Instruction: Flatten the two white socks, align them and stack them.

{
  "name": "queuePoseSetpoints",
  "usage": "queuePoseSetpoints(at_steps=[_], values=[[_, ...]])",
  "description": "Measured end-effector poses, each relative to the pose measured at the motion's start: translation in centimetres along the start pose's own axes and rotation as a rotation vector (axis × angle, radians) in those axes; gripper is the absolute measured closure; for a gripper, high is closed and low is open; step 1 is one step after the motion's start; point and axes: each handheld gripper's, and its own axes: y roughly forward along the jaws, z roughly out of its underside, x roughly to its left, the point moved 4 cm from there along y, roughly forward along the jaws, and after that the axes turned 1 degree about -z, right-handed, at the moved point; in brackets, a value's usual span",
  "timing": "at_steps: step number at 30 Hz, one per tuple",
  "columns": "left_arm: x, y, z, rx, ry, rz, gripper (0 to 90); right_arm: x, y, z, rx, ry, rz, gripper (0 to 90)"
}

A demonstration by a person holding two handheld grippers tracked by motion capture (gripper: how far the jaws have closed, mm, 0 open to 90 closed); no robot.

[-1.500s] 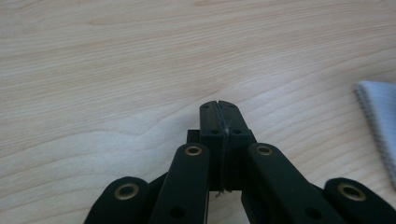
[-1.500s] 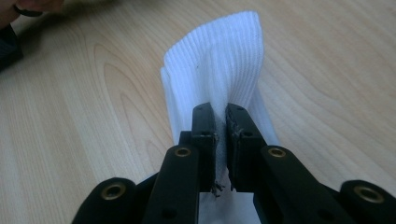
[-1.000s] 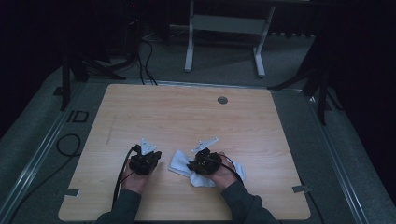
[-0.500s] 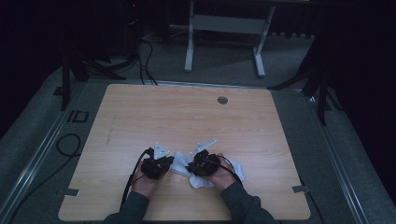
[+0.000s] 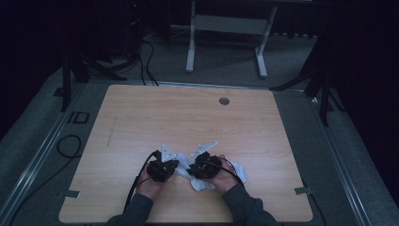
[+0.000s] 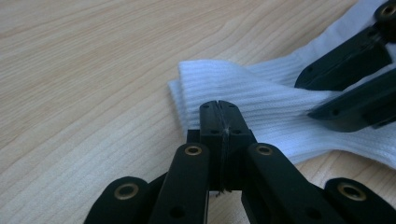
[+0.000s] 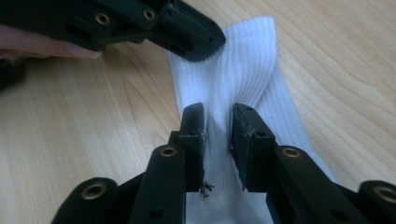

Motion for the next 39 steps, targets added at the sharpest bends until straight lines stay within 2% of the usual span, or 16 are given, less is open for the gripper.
queuePoseSetpoints(at_steps=[7,17,31,39], values=[[0.1,0.0,0.0,0.005,-0.007,0.006,89.7,-0.4,-2.2,-0.6,-0.047,-0.011,0.016,70.5],[0.1,0.0,0.0,0.011,-0.004,0.005,89.7,-2.3,-5.4,-0.2,-0.076,0.008,0.085,70.0],[0.1,0.0,0.1,0.018,0.0,0.005,89.7,-5.6,-9.0,2.4,-0.087,0.079,0.187,71.7],[0.0,0.0,0.1,0.016,-0.004,0.005,89.7,-6.7,-9.7,4.4,-0.073,0.118,0.212,72.4]])
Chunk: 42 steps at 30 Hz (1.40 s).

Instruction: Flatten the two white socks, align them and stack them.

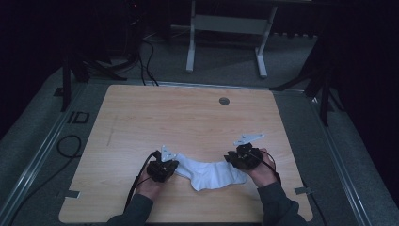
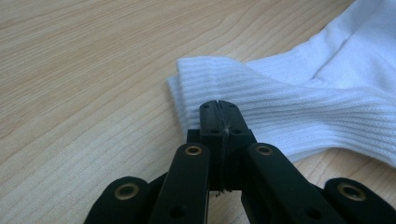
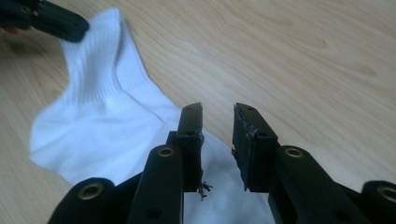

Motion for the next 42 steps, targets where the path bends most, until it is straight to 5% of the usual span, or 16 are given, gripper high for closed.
queuePoseSetpoints(at_steps=[7,19,23,26,42], values=[[0.0,0.0,0.0,0.003,0.0,0.001,89.7,-1.2,0.2,2.0,0.042,0.014,0.046,72.1],[0.0,0.0,0.0,0.003,-0.002,0.001,89.7,-1.5,1.6,3.3,0.085,0.048,0.022,68.8],[0.0,0.0,0.0,0.002,-0.001,0.001,89.7,-1.3,1.9,3.6,0.103,0.038,0.015,81.6],[0.0,-0.1,0.0,0.003,-0.001,0.002,89.7,-1.3,1.2,3.5,0.085,0.033,0.023,88.2],[0.0,0.0,0.1,0.002,-0.002,0.003,89.7,-1.8,-3.8,4.4,-0.015,0.066,0.056,88.4]])
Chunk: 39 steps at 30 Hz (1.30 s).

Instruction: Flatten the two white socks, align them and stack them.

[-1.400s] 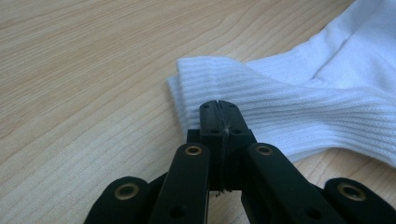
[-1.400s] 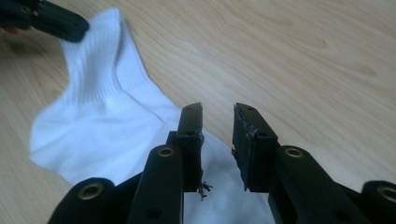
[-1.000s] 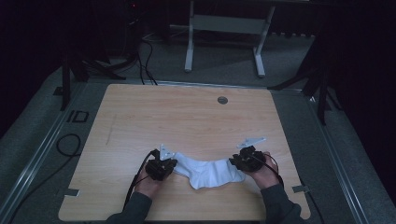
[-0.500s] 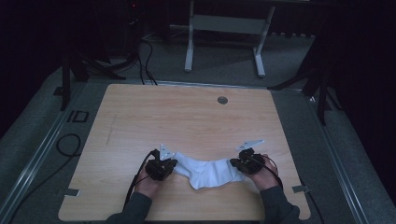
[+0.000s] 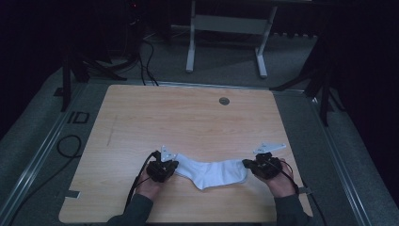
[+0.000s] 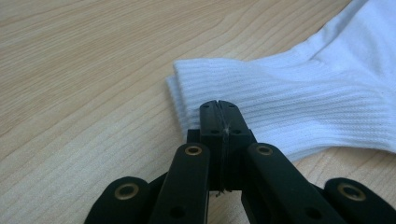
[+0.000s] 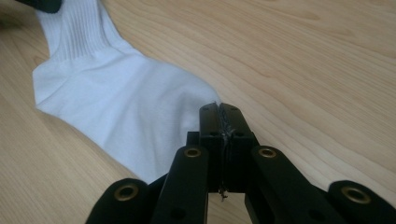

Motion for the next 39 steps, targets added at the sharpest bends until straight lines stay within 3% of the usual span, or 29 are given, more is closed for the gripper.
queuePoseSetpoints(at_steps=[16,29,34,39], values=[[0.0,0.0,0.0,0.001,-0.004,0.003,89.7,-1.2,-1.2,0.6,-0.012,0.047,0.012,88.4],[-0.1,-0.1,0.1,0.004,-0.002,0.0,89.7,-1.8,1.3,1.9,0.049,0.09,-0.004,87.3],[-0.1,-0.1,0.1,0.003,-0.003,-0.004,89.7,-1.7,1.3,1.7,0.033,0.084,-0.007,65.0],[-0.2,-0.2,0.1,0.006,-0.003,-0.002,89.7,-1.9,0.6,1.0,-0.013,0.093,0.005,55.2]])
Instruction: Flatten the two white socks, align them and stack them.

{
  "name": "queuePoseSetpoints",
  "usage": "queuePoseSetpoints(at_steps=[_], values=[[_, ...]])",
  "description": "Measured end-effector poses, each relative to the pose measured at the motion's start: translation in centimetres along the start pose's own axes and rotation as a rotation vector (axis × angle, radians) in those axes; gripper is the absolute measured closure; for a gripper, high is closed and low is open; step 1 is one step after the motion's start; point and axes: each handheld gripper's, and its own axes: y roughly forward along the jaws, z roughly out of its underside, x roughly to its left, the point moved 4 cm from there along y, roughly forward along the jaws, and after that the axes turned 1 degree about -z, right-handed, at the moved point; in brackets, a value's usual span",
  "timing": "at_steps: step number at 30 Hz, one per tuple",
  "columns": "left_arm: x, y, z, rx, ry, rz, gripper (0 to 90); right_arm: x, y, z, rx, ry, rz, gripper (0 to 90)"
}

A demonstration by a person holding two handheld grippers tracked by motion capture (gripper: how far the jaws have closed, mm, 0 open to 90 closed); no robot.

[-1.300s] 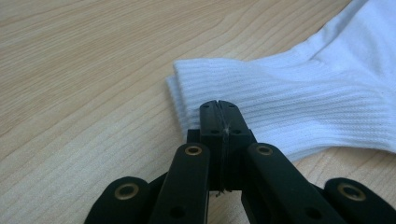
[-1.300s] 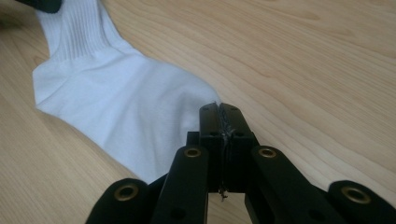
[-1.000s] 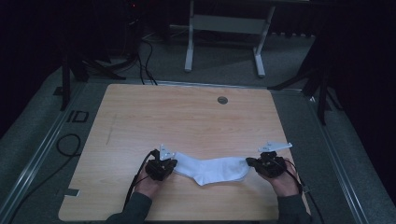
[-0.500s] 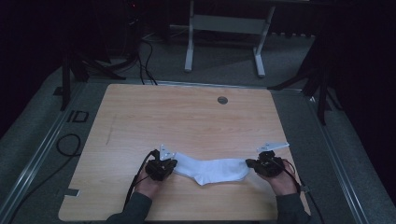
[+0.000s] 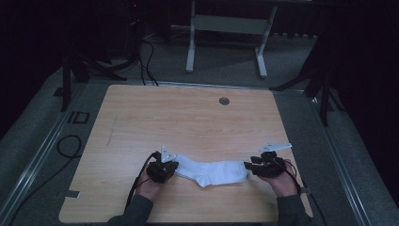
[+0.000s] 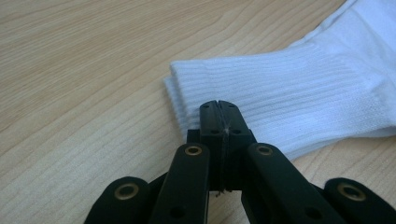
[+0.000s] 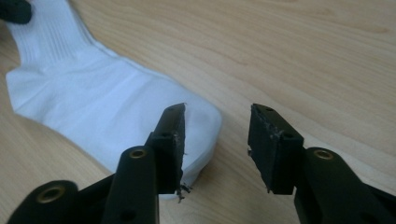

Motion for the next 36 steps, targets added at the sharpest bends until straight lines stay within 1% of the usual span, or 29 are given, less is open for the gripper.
queuePoseSetpoints(at_steps=[2,8,11,15,18,24,29,34,36], values=[[0.0,0.0,0.0,0.0,-0.002,0.002,89.7,-0.1,0.0,-0.2,-0.006,0.001,0.002,53.5],[0.1,-0.2,0.0,-0.002,-0.01,0.014,89.1,-0.3,0.2,-0.3,-0.02,0.016,0.004,52.8],[0.0,-0.4,-0.1,-0.016,-0.014,0.012,88.1,-0.4,0.1,-0.5,-0.03,0.021,0.003,52.2],[0.1,-0.9,-0.4,-0.064,-0.002,-0.01,87.6,-0.6,0.1,-0.7,-0.047,0.034,0.007,50.6],[0.4,-1.4,-0.6,-0.096,-0.008,-0.015,87.5,-0.8,0.0,-0.8,-0.06,0.05,0.007,50.6],[1.4,-1.8,-0.6,-0.101,-0.029,-0.037,87.1,-0.9,0.0,-0.9,-0.069,0.059,0.01,50.4],[2.4,-1.9,-0.4,-0.099,-0.058,-0.057,86.8,-1.1,0.1,-0.9,-0.072,0.064,0.011,50.0],[3.5,-2.0,-0.2,-0.087,-0.083,-0.086,86.9,-1.3,0.2,-0.8,-0.073,0.071,0.015,50.0],[4.0,-2.1,0.0,-0.08,-0.09,-0.105,86.9,-1.4,0.2,-0.8,-0.075,0.074,0.019,50.0]])
